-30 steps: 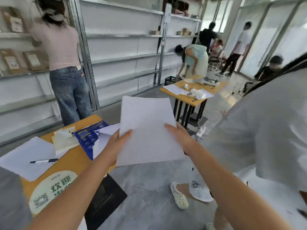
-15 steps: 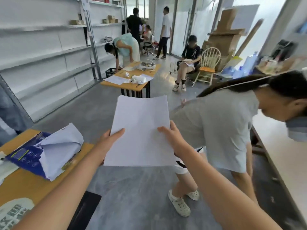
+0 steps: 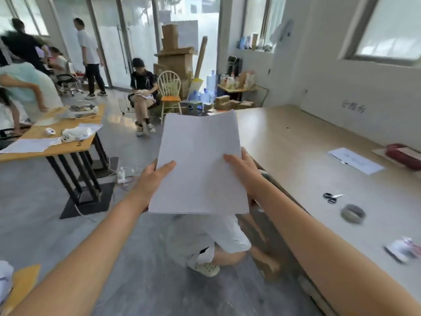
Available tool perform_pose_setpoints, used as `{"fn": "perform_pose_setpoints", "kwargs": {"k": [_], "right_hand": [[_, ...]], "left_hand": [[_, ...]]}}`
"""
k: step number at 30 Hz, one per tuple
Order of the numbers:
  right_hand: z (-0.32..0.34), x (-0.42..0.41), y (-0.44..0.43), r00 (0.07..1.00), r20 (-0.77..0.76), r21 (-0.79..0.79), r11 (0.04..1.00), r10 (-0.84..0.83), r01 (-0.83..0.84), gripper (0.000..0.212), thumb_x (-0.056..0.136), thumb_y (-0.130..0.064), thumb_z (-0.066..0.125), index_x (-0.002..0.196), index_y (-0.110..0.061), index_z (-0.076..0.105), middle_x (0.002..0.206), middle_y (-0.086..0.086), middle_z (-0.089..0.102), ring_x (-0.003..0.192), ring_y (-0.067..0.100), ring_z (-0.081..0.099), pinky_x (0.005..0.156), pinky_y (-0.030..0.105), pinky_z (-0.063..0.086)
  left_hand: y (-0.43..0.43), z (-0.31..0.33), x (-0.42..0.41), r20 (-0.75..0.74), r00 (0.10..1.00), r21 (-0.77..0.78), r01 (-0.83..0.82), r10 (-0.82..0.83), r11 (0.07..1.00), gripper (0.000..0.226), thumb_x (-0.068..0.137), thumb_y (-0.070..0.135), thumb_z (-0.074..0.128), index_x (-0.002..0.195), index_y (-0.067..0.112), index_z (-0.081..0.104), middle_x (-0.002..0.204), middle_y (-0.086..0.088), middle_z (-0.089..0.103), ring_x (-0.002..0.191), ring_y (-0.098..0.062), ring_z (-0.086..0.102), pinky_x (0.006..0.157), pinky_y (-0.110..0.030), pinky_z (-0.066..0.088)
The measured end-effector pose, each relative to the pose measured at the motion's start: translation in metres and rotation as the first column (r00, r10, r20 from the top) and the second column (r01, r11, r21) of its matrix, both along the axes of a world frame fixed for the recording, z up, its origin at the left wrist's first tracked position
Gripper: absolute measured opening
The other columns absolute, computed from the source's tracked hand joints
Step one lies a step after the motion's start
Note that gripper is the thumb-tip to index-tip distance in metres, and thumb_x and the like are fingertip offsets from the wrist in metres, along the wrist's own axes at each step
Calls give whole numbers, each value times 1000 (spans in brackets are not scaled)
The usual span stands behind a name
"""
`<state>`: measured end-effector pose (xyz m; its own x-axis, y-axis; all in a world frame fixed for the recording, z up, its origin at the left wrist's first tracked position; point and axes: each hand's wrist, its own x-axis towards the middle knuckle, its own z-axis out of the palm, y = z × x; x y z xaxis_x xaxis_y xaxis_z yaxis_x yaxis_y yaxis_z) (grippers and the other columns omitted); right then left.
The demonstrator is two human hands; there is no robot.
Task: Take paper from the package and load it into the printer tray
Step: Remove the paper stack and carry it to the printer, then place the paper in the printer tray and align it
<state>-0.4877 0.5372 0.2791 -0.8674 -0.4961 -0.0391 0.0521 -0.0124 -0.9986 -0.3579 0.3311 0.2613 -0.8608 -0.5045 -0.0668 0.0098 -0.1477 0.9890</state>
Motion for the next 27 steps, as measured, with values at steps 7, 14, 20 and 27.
{"fn": "perform_pose_setpoints", "kwargs": {"k": [7,14,20,27], "right_hand": [[3,-6,201,933,24,-55,932,-358,359,43,93,-20,60,133,-10,48,125,17,64,102,36,67,89,52,55],[-7,44,426,746,89,-66,744,-659,665,37,95,-19,58,130,-15,49,121,13,66,96,33,67,88,51,56],[-24,119,579,512,114,-12,515,-851,857,38,96,-19,58,132,-12,46,125,15,63,100,34,66,88,51,55],[-54,192,680,354,97,81,362,-930,929,37,96,-26,57,129,-14,45,117,9,64,92,24,67,65,34,55]], "left_hand": [[168,14,-92,-12,920,-36,392,-392,919,22,89,26,65,110,18,65,106,-7,72,89,-27,69,78,-35,58],[385,0,-132,62,682,8,730,-729,683,49,72,39,74,115,16,64,115,-10,71,102,-33,69,93,-48,54],[563,-21,-116,49,451,35,891,-891,453,30,92,17,59,121,12,59,88,0,79,74,-20,75,59,-29,60],[690,-54,-75,119,326,12,944,-938,330,24,92,17,59,116,17,55,99,-3,70,73,-17,71,52,-26,58]]}}
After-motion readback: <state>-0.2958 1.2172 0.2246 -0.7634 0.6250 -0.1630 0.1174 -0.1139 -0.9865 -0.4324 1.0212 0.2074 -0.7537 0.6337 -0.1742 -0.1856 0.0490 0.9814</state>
